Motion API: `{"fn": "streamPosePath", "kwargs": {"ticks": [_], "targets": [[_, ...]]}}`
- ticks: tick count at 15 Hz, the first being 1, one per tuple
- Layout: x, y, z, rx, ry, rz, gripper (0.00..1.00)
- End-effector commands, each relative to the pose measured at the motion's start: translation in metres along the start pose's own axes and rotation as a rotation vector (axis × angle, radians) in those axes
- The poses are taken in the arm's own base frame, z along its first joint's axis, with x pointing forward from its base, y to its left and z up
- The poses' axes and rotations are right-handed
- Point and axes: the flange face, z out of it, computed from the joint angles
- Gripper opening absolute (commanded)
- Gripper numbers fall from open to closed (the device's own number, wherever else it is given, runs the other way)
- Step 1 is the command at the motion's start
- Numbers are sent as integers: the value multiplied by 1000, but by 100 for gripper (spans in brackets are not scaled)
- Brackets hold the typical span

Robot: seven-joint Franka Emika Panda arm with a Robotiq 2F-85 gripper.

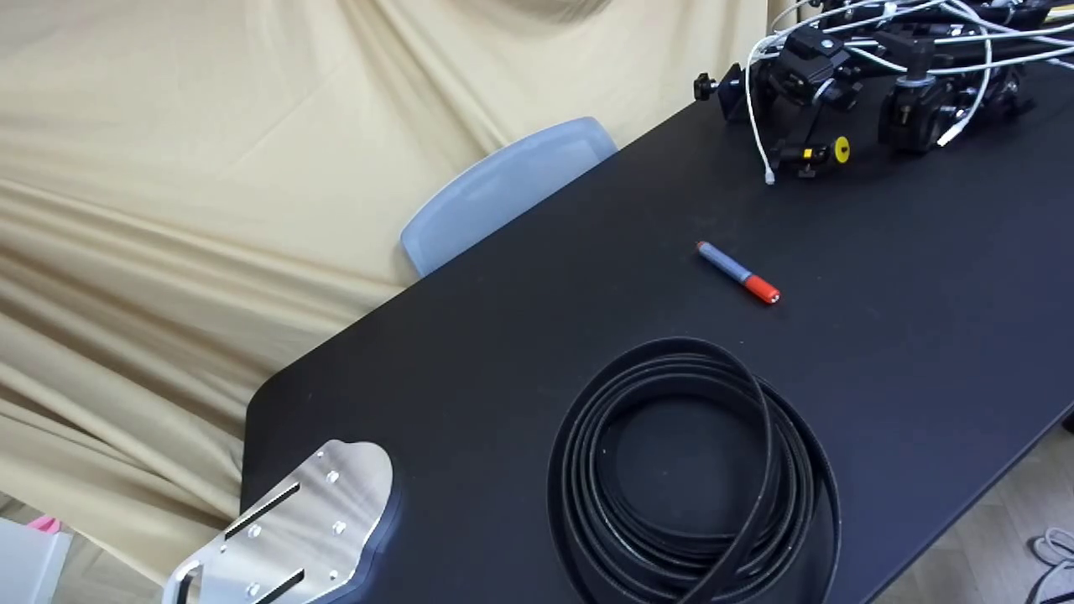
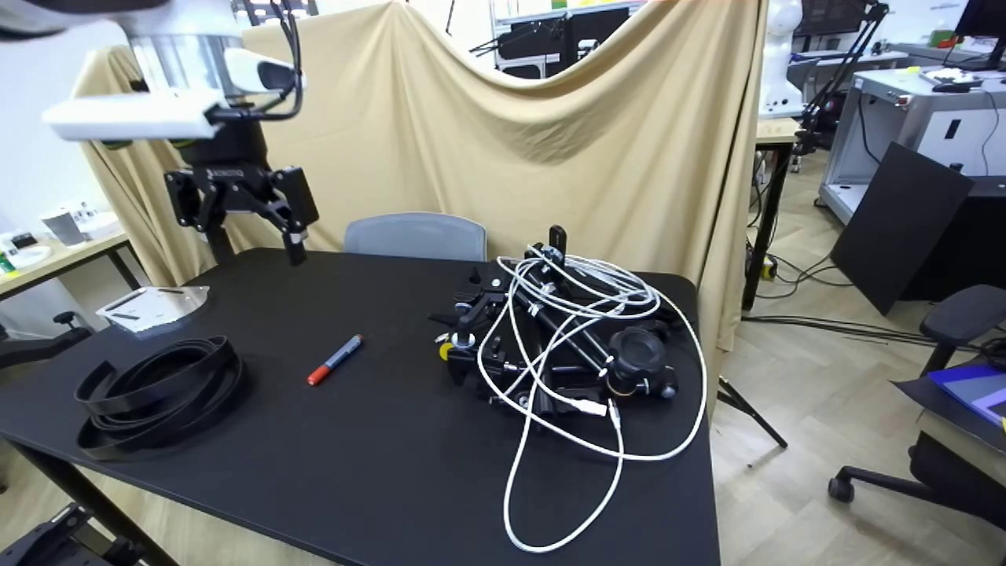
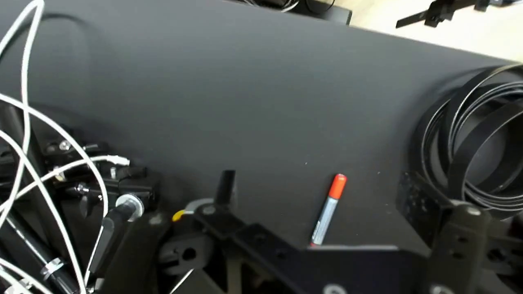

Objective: Move the marker forward

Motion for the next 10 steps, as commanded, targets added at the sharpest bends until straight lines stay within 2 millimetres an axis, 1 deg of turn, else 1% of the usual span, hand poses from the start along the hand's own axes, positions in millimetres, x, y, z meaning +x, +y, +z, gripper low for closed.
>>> {"fn": "streamPosePath", "kwargs": {"ticks": [1, 4, 6, 8, 9, 10], "targets": [[56, -4, 35, -24, 50, 35, 100], [91, -19, 64, -18, 97, 69, 100], [110, -34, 81, 1, 135, 118, 100], [126, -52, 96, 27, 130, 133, 100], [130, -57, 100, 40, 130, 142, 100], [133, -55, 99, 68, 127, 135, 100]]}}
